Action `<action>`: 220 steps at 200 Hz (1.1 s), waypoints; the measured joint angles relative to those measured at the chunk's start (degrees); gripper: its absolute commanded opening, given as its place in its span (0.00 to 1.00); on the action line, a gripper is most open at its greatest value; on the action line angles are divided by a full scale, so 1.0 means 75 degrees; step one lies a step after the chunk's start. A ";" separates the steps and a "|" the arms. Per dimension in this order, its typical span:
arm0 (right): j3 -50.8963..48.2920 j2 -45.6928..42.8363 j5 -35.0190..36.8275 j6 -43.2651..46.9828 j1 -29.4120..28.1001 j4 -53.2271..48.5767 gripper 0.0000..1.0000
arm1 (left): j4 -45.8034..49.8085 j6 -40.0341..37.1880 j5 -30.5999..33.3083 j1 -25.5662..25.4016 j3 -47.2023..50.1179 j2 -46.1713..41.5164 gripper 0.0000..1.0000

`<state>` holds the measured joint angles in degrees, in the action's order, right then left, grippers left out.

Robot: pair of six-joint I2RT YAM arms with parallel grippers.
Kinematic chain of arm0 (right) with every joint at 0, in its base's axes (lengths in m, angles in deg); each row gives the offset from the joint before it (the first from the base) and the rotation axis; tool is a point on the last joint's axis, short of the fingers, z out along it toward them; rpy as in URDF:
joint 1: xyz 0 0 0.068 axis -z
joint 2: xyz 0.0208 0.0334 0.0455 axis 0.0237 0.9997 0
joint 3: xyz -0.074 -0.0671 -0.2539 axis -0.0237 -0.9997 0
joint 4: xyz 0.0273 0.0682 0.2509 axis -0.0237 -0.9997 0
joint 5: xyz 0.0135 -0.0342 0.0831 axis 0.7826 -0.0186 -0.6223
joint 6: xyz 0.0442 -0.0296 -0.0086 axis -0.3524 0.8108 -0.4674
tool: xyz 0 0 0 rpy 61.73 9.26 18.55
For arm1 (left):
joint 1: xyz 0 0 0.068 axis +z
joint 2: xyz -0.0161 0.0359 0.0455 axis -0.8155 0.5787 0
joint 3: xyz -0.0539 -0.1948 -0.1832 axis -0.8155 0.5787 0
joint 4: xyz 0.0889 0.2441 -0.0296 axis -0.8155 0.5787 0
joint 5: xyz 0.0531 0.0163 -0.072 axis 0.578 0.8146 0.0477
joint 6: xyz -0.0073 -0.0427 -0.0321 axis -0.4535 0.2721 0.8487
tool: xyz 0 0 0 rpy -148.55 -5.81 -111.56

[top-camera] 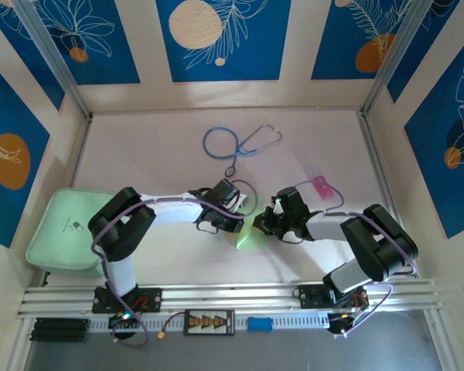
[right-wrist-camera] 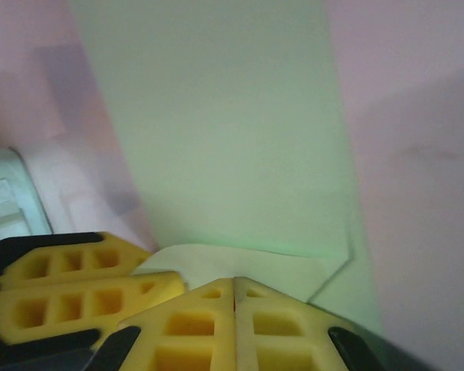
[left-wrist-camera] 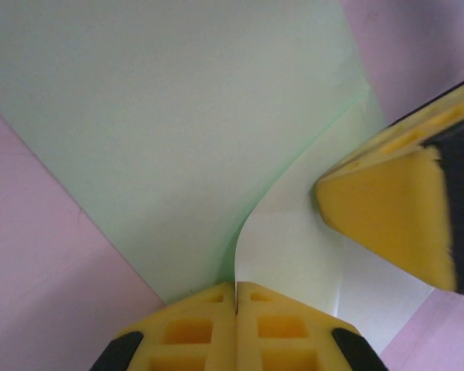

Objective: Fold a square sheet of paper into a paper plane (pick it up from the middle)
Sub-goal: Fold the triangle a second time at the center of the table.

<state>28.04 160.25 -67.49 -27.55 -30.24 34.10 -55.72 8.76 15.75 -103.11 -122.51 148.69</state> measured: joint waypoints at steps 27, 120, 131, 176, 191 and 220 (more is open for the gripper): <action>0.0003 0.0076 -0.0023 0.0000 0.0000 0.0085 0.04 | 0.0050 0.0000 0.0003 0.0006 -0.0020 0.0000 0.06; -0.0047 0.0087 -0.0017 -0.0003 0.0003 0.0219 0.04 | 0.0953 0.0067 0.0315 0.0114 -0.0213 -0.0982 0.24; -0.0041 0.0087 0.0003 -0.0003 0.0003 0.0201 0.04 | 0.0959 0.0149 0.0181 0.0119 -0.0213 -0.1180 0.17; -0.0003 0.0087 0.0032 -0.0029 -0.0006 0.0119 0.04 | 0.0650 0.0347 -0.1160 0.0082 -0.0210 -0.1285 0.07; 0.0000 0.0085 0.0032 -0.0029 -0.0006 0.0114 0.04 | 0.0525 0.0408 -0.1641 0.0050 -0.0210 -0.1093 0.07; 0.0003 0.0085 0.0035 -0.0029 -0.0035 0.0111 0.04 | 0.0361 0.0458 -0.2358 -0.0012 -0.0210 -0.0519 0.08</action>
<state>28.06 160.88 -67.23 -27.77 -30.51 34.93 -53.00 12.19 -1.93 -103.20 -124.08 144.80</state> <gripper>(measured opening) 0.063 0.080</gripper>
